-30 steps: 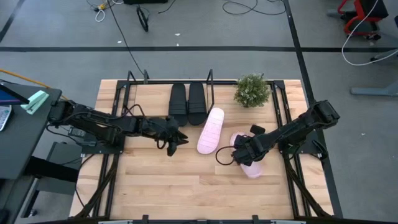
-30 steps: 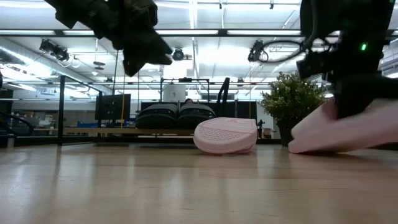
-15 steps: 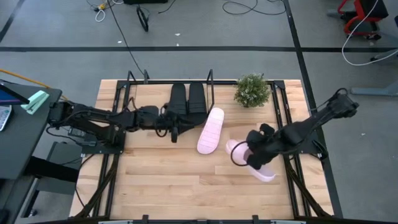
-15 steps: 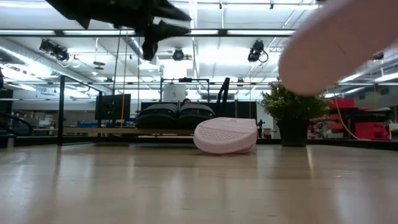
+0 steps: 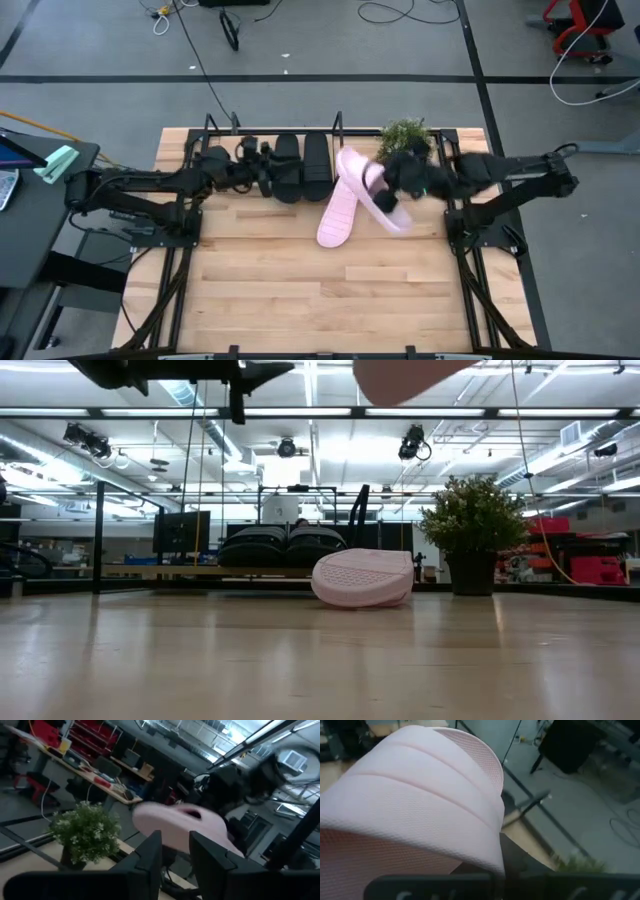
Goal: Pick and place slides into the shelf
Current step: Put the bottom pink slipper onto the shelf
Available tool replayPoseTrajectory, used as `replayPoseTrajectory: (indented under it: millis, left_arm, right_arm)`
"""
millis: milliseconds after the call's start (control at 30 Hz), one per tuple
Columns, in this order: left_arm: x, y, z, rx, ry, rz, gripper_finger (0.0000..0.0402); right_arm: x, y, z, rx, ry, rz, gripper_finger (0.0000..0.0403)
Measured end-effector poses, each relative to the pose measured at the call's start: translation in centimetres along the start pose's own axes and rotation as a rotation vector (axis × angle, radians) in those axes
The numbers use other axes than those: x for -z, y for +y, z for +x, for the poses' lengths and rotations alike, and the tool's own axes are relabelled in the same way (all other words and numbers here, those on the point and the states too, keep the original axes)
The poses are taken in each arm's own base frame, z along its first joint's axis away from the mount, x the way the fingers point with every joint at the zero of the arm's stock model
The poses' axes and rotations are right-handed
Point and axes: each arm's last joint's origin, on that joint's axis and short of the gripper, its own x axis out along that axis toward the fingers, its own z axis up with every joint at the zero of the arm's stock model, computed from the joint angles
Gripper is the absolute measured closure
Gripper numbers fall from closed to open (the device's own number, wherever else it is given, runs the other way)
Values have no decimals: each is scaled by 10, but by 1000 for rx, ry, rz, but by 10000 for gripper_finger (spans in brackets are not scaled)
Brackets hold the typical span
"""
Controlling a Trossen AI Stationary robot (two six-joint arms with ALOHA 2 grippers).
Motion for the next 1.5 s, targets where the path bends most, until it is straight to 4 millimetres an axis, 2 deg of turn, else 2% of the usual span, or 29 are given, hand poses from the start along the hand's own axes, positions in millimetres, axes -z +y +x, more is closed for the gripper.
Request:
replayPoseTrajectory:
  millis: [233, 433, 533, 667, 833, 933, 1067, 1200, 1400, 1500]
  left_arm:
    - [-17, -3, -25, -54, 38, 34, 299]
    - [-34, -12, -51, -83, 11, 68, 299]
    - [-39, -14, -64, -107, 24, 90, 299]
    - [-37, -14, -75, -137, 83, 113, 299]
    - [-34, -16, -78, -80, 154, 214, 299]
    - [-31, -20, -79, -11, 185, 312, 298]
    - [-28, -25, -79, 37, 197, 479, 294]
    - [-39, -33, -80, -15, 208, 669, 288]
    - [-63, -45, -80, -179, 337, 1018, 274]
    - [-72, -51, -72, -199, 425, 1119, 259]
  right_arm:
    - [-43, -31, 35, -20, -94, 15, 394]
    - [-58, -43, 78, -8, -49, -22, 394]
    - [-67, -40, 102, 6, -24, -16, 394]
    - [-90, -27, 133, -12, -33, 12, 394]
    - [-121, -9, 174, -84, -64, 28, 394]
    - [-132, -10, 199, -96, -60, 41, 394]
    - [-134, -18, 230, -95, -5, 64, 394]
    - [-121, -28, 251, -113, 67, 126, 394]
    - [-115, -32, 262, -120, 95, 173, 394]
    - [-120, -30, 261, -129, 56, 217, 394]
